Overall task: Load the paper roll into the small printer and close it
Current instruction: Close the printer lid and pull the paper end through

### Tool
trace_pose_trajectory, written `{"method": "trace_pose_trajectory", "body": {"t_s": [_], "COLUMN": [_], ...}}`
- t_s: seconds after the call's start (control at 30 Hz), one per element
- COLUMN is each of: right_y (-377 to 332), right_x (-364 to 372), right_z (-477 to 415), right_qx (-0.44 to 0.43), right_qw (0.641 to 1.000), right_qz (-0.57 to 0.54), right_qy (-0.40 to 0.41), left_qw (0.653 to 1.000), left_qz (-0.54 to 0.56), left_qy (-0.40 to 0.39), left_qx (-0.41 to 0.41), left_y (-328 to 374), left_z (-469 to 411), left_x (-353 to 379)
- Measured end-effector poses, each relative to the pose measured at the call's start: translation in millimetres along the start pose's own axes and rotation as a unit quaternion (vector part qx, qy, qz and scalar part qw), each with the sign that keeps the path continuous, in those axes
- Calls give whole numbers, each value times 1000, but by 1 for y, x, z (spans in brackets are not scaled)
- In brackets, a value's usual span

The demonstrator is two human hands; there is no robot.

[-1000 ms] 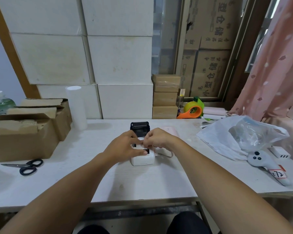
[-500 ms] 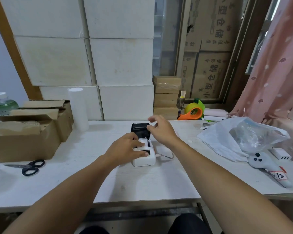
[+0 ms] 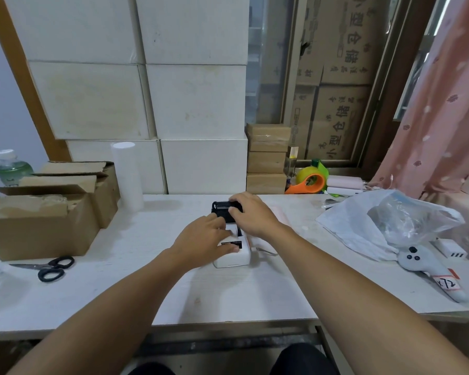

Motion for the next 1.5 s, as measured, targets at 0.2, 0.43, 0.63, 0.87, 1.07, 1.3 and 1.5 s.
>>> {"method": "trace_pose_trajectory", "body": {"t_s": [0.2,0.43,0.63,0.87,1.07,1.3,1.5], "right_y": [-1,3,16,40,51,48,43], "right_x": [-8,4,7,20,23,22,23], "right_z": [11,23,19,18,12,7,8], "right_qx": [0,4,20,144,185,195,198], "right_qw": [999,998,998,945,922,924,935], "right_qz": [3,30,-62,-294,-335,-321,-288], "right_qy": [44,-46,-20,-4,-60,-74,-58], "left_qw": [995,995,993,978,978,978,976], "left_qz": [-63,-39,84,173,179,170,179], "left_qy": [63,87,37,-4,-16,-30,-40], "left_qx": [54,36,-77,-112,-105,-113,-117], "left_y": [16,15,-1,-4,-10,-11,-10], "left_z": [-3,-2,4,7,4,3,5], "left_x": [-10,-12,-3,1,-1,-2,-2]}}
Point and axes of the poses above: each hand's wrist, its own z-axis away from the middle knuckle, its own x-axis out of the palm, y = z × x, the point moved 4 cm from there along -z, towards the middle knuckle, and after that the axes turned 14 degrees about -y, right-handed, at the moved point
